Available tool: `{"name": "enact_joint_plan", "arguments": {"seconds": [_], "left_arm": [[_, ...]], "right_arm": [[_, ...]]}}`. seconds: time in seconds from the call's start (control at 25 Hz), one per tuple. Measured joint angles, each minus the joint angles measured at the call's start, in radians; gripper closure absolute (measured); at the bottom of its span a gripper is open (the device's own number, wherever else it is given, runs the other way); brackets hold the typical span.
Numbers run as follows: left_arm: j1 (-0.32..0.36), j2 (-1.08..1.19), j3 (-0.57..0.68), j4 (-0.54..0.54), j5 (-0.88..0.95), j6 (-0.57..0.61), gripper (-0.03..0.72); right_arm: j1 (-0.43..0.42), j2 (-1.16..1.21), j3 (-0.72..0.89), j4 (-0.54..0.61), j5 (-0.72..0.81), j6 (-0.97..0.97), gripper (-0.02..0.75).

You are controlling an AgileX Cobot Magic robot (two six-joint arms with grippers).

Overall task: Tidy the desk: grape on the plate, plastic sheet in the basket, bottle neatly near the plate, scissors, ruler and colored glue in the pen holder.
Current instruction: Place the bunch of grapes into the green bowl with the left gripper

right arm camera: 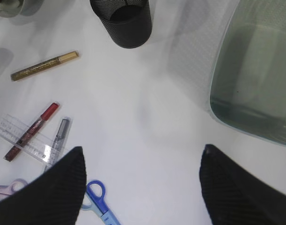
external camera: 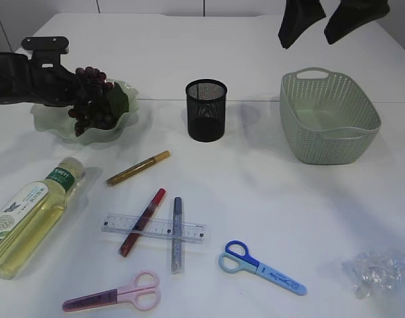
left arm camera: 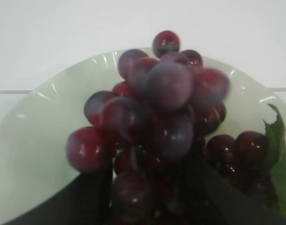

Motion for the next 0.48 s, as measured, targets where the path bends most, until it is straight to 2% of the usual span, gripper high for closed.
{"name": "enact_joint_plan", "arguments": {"seconds": [0.08, 0.2, 0.48], "left_arm": [[0.000, 0.000, 0.000, 0.000, 0.000, 0.000, 0.284], [0.000, 0.000, 0.000, 0.000, 0.000, 0.000, 0.237], [0.000, -0.025, 0.000, 0.024, -0.018, 0.000, 0.224]], "right_arm": [[0.000, 0.000, 0.000, 0.000, 0.000, 0.000, 0.154], [0.000, 0.000, 0.000, 0.000, 0.000, -0.002, 0.154], [0.000, 0.000, 0.000, -0.002, 0.000, -0.002, 0.154]]}}
